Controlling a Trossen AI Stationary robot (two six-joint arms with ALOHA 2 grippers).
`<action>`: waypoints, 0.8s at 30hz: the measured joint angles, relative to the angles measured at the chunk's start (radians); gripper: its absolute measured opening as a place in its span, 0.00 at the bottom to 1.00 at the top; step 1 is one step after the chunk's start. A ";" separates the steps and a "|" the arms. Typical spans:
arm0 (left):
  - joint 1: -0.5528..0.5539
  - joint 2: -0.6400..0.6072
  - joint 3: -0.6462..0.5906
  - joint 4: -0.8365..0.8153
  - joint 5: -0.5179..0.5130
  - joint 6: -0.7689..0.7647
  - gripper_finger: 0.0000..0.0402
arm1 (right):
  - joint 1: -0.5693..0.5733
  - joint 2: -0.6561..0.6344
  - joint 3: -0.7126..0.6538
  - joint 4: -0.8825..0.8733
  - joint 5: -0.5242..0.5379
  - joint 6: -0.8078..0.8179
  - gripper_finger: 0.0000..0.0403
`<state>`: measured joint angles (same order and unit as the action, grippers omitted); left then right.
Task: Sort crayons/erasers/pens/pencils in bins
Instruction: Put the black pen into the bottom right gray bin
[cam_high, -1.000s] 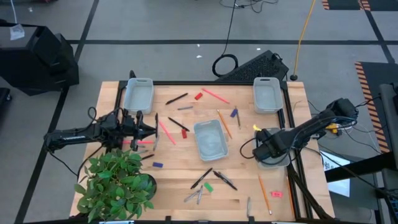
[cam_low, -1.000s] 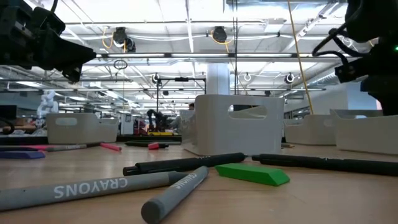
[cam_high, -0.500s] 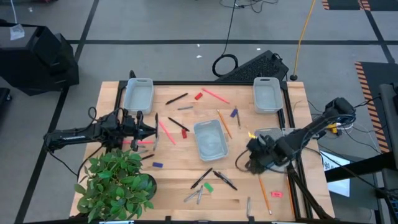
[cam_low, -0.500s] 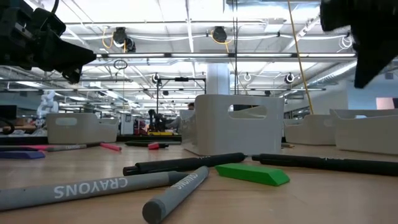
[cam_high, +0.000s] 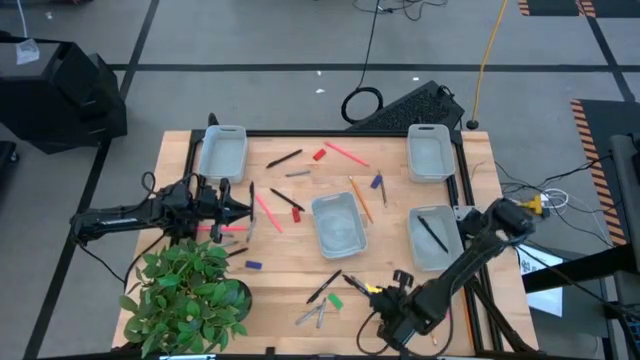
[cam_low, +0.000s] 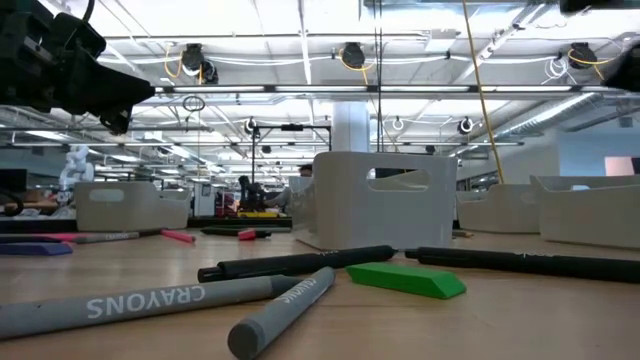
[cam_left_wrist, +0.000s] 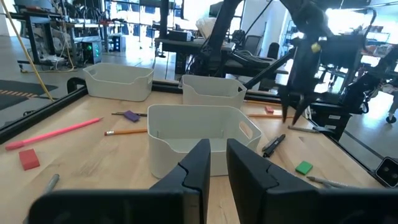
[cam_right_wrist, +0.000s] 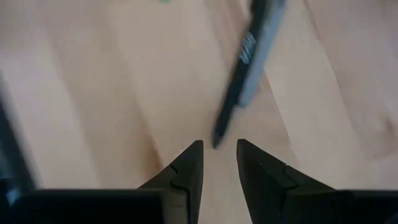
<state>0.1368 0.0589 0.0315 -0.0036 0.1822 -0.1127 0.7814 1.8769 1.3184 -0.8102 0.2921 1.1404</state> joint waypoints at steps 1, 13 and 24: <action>0.000 0.000 0.000 0.000 0.000 0.000 0.14 | 0.000 0.008 0.000 -0.012 0.017 0.018 0.24; 0.000 0.000 0.000 0.000 0.000 0.000 0.14 | -0.012 0.036 -0.017 0.070 0.034 0.028 0.29; 0.000 0.000 0.000 0.000 0.000 0.000 0.14 | -0.012 0.031 -0.142 0.244 0.010 0.031 0.27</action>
<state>0.1371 0.0589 0.0315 -0.0036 0.1822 -0.1127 0.7692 1.9077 1.1767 -0.5662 0.3023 1.1713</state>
